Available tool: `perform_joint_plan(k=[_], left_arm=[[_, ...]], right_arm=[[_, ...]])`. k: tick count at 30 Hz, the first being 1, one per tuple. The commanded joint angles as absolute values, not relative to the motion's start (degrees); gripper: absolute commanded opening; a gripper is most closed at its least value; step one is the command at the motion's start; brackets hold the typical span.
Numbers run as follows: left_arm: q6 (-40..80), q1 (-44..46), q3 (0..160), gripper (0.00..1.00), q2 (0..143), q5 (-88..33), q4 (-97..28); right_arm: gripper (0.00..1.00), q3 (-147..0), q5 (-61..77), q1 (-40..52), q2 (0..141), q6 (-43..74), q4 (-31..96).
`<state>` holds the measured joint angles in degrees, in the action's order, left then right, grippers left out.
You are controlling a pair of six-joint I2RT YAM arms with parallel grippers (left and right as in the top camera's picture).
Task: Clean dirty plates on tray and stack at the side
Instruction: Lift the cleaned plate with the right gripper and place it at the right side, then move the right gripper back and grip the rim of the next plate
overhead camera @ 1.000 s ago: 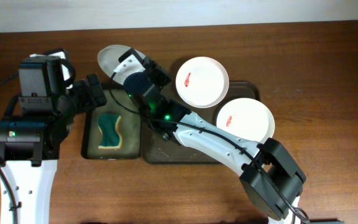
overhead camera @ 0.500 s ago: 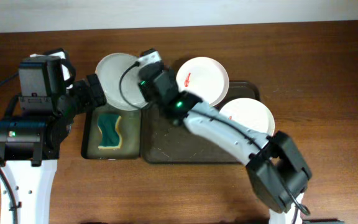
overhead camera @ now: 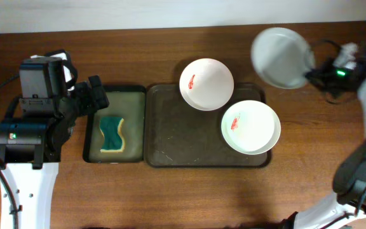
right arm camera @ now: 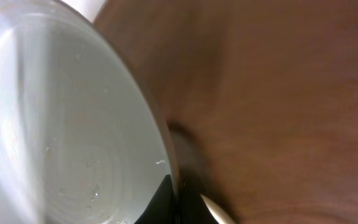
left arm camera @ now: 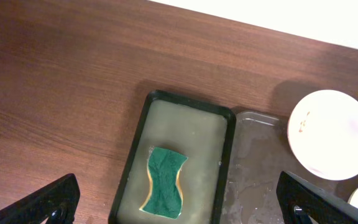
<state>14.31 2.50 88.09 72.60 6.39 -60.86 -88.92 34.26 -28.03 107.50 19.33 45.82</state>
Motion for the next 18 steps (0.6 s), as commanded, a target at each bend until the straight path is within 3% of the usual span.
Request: perform_joint_plan(k=[1,5,15,16,17,18], left_arm=[[13.61,2.46,88.07,0.99,72.4,6.42,-60.8],[13.61,2.46,88.07,0.99,72.4,6.42,-60.82],[13.61,2.46,88.07,0.99,72.4,6.42,-60.99],[13.61,2.46,88.07,0.99,72.4,6.42,-60.99],[13.61,2.46,88.07,0.99,72.4,6.42,-61.01],[13.61,2.46,88.07,0.99,72.4,6.42,-60.99]], right_arm=[[0.04,-88.92,28.05,-35.68,106.21,18.39,49.04],[0.04,-87.33,13.15,-40.58,106.24,13.91,54.7],[0.04,-71.68,9.85,-35.97,106.24,13.96,46.3],[0.1,-71.68,9.85,-35.09,106.21,13.93,46.04],[0.31,-71.81,10.15,-34.13,106.21,13.61,46.46],[0.33,-72.71,11.51,-33.56,106.21,11.35,47.51]])
